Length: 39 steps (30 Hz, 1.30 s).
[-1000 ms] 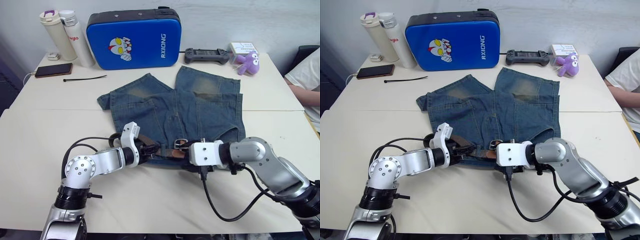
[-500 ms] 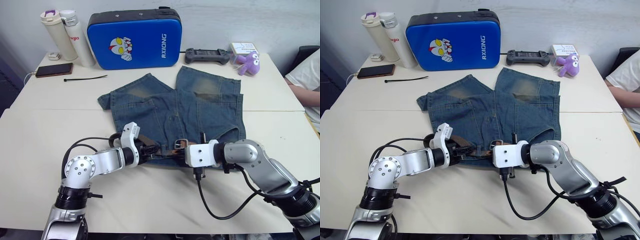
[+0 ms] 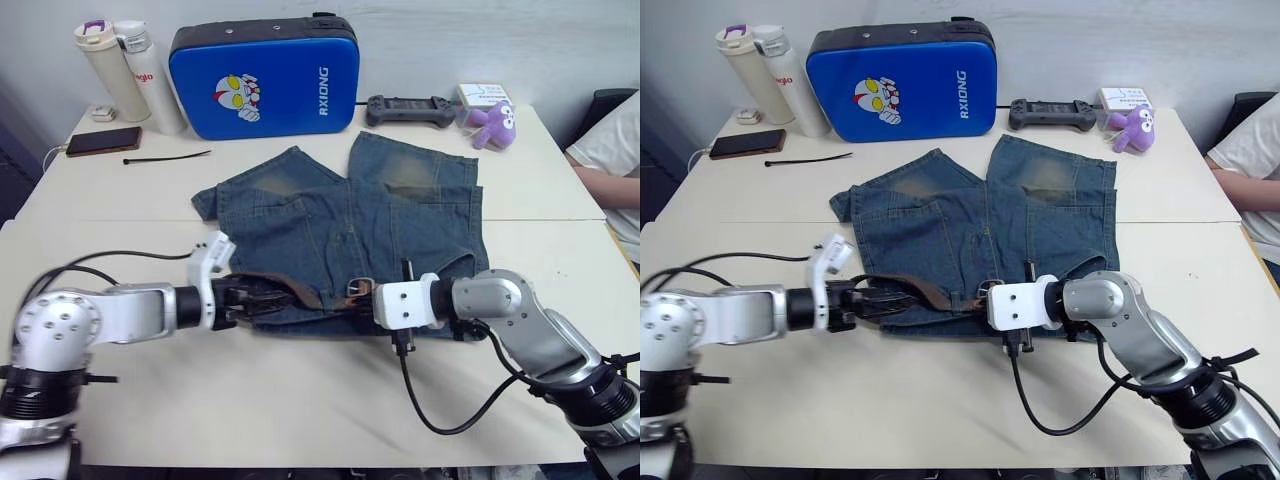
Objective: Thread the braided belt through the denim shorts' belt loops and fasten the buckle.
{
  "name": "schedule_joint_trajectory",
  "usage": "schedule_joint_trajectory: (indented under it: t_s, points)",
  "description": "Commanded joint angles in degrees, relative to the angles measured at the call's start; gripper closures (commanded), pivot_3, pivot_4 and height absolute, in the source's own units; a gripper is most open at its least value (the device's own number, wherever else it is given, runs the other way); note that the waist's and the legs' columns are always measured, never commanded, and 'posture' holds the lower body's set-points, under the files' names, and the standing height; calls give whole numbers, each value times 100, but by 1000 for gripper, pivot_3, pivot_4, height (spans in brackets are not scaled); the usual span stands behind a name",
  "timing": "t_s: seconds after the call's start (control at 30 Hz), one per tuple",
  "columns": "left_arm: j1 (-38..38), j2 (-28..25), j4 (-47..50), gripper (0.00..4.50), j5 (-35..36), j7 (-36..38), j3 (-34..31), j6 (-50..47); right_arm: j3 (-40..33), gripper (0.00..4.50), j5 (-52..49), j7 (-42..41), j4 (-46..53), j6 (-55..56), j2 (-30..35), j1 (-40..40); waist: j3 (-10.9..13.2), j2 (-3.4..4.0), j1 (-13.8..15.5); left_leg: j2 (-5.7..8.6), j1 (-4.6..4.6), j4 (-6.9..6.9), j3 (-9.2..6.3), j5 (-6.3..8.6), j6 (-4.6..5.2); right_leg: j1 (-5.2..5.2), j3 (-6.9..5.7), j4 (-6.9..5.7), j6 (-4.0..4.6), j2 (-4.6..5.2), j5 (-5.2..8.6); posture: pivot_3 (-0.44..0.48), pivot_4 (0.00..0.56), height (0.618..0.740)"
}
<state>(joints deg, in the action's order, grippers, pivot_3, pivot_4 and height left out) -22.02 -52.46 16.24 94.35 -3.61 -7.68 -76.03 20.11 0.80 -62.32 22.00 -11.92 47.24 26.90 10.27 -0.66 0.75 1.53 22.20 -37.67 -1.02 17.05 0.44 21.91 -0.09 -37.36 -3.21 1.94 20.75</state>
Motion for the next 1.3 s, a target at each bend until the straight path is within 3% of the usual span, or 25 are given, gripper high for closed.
schedule_joint_trajectory:
  t_s: [0.03, 0.5, 0.63, 0.93, 1.13, 1.3]
  points:
    - [-144, -281, 538, 25, 146, 942, -74, -87, -452, 4500, -219, -360, -109, 428, 311, 239, 2, 1, 15, 2, 0, 3, 0, 1, 2, 0, -1, 3, 0, 4, 0, 0, 150, 740]
    - [-163, -1162, 1215, 25, -1239, 3728, -136, 197, -1087, 4500, -377, -990, -1559, 1146, 1031, 921, 15, 9, -81, 4, -4, 37, 3, -9, 6, 4, -2, 13, 8, 9, 4, 0, 150, 740]
    - [-174, -1260, 1212, 25, -1632, 4029, -32, 317, -1123, 4500, -388, -1096, -1893, 1367, 1129, 1101, 15, 10, -85, 4, -4, 39, 2, -9, 7, 4, -3, 15, 8, 10, 4, 0, 150, 740]
    - [-306, -1297, 1045, 25, -2226, 4588, -2, 422, -1224, 4500, -1156, -1235, -1163, 540, 797, 1430, 18, 14, -105, 3, 3, 44, 9, -9, 6, 22, 3, 0, 8, 8, 4, 0, 150, 740]
    - [-444, -1172, 1047, 25, -2418, 4741, 108, 429, -856, 4500, -531, -1311, -1490, 1239, 690, 2309, 18, 13, -98, 4, 22, 41, 15, -10, 4, 49, 10, -12, 8, 6, 4, 0, 150, 740]
    - [-487, -1160, 1012, 25, -2540, 4842, 120, 414, -795, 4500, -276, -1594, -2209, 1867, 866, 2476, 20, 11, -100, 4, 22, 37, 19, -11, 4, 50, 12, -16, 8, 6, 4, 0, 150, 740]
